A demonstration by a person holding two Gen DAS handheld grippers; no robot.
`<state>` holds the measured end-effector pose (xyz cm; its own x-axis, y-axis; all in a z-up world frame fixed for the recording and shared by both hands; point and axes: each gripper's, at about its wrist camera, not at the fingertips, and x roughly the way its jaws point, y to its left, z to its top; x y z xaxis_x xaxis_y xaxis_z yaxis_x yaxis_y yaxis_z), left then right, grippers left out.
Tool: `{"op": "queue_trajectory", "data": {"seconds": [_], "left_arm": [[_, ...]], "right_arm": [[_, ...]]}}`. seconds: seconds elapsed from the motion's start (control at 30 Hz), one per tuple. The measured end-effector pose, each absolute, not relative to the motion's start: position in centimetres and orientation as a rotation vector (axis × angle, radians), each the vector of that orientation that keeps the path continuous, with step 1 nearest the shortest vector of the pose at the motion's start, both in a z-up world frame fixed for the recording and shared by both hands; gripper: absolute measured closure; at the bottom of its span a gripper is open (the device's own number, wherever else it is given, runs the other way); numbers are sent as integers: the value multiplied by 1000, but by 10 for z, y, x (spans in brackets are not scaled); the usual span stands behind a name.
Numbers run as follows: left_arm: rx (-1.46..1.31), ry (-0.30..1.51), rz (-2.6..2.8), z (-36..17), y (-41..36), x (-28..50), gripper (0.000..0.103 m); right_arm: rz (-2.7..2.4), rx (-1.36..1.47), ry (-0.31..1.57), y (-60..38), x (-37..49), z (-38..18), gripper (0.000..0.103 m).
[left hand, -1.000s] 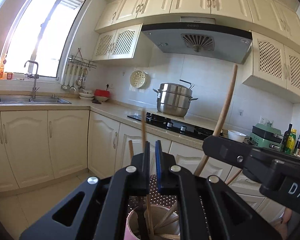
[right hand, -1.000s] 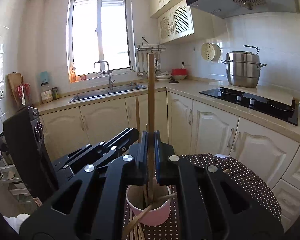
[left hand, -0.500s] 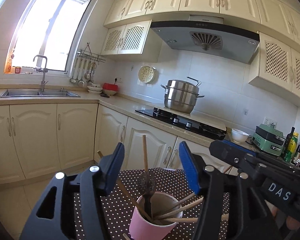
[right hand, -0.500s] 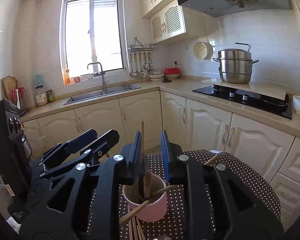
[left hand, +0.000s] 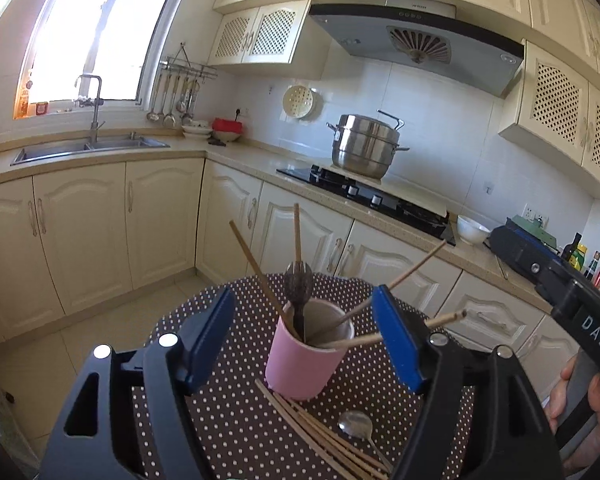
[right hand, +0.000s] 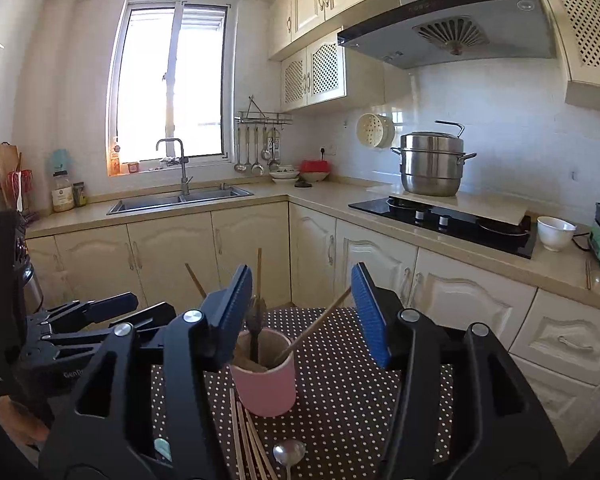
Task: Organize utensils
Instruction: 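Move both tools down to the metal spoon and chopsticks on the cloth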
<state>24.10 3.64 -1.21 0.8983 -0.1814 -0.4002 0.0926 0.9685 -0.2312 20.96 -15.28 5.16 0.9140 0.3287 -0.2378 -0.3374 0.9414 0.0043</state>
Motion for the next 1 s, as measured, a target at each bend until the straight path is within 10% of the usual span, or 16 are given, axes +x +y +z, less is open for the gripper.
{"op": "queue_trajectory", "data": {"seconds": [0.63, 1.0], "left_arm": [[-249, 1062, -162, -148, 8, 269, 33], [-169, 1132, -101, -173, -17, 298, 57]], "right_arm": [[328, -36, 623, -174, 193, -81, 50], [370, -24, 763, -180, 210, -116, 50]]}}
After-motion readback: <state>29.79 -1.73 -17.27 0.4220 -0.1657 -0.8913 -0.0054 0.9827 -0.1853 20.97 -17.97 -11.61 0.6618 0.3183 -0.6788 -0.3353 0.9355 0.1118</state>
